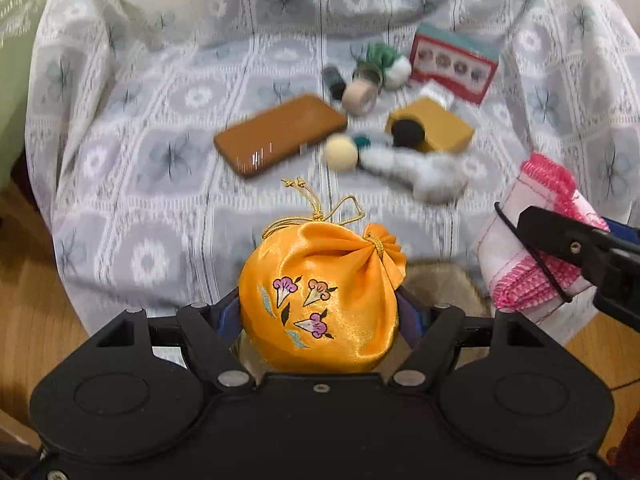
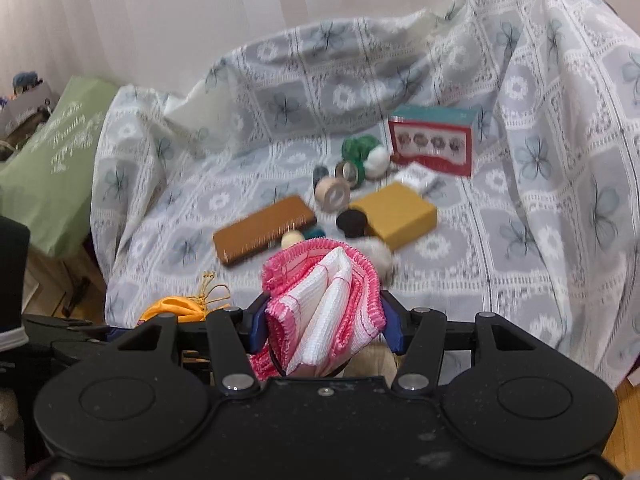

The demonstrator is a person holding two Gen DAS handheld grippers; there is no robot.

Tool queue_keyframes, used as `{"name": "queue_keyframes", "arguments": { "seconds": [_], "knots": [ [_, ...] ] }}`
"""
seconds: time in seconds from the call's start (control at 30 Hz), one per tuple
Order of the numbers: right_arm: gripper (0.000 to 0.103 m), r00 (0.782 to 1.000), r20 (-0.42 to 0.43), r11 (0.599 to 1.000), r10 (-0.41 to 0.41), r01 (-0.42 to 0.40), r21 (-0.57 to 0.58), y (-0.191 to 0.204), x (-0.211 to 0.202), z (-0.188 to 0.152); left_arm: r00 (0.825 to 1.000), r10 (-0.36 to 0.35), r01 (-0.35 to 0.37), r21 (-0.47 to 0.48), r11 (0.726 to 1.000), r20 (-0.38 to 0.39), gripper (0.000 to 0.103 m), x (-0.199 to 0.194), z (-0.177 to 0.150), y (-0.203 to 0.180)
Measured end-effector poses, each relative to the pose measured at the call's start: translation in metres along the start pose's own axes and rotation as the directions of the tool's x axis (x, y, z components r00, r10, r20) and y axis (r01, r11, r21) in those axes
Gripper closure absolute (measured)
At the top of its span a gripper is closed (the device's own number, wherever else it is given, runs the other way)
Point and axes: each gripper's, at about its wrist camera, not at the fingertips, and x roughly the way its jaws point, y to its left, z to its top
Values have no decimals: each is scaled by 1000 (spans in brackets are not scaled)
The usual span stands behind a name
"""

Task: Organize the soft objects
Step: 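Carry the towel in right tool and pouch in left tool over the basket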

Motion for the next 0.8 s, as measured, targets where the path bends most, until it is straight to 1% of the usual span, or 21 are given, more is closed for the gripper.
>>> {"name": "queue_keyframes", "arguments": {
  "seconds": [0.2, 0.37, 0.5, 0.8],
  "knots": [
    [49, 997, -82, 1000, -10, 10, 3, -3, 6, -25, 997, -4, 2, -20, 1000, -75, 33, 12, -23, 4],
    [49, 991, -134, 1000, -21, 22, 9, -4, 11, -39, 995, -3, 0, -22, 1000, -100, 33, 14, -36, 6],
    [49, 985, -169, 1000, -27, 28, 4, -5, 16, -46, 993, -17, 14, -28, 1000, -119, 33, 17, -40, 7],
    [49, 975, -221, 999, -32, 32, -5, -4, 27, -49, 984, -19, 11, -45, 999, -176, 33, 33, -45, 9]
  ]
}}
